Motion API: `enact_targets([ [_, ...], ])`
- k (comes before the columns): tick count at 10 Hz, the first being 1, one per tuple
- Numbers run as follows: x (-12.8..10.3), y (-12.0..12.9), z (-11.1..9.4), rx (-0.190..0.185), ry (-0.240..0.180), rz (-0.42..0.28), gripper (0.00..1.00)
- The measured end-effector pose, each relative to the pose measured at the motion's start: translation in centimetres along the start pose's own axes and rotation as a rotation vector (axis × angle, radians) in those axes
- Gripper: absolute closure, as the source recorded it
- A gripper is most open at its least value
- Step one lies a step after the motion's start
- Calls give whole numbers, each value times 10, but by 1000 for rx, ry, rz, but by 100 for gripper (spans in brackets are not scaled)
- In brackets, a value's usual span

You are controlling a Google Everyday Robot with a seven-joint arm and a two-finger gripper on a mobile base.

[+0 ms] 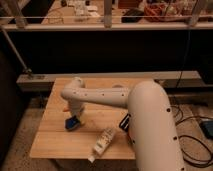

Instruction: Wipe the white sponge on the table

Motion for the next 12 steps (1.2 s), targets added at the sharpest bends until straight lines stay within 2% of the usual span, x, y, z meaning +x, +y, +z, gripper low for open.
enact_targets([
  [3, -32, -30, 9, -5, -7, -85, 100],
  [5, -50, -35, 13, -13, -6, -137, 100],
  [8, -78, -17, 13, -27, -2, -202, 100],
  [10, -100, 5, 16, -40, -4, -236, 100],
  [12, -105, 26, 17, -46, -7, -243, 100],
])
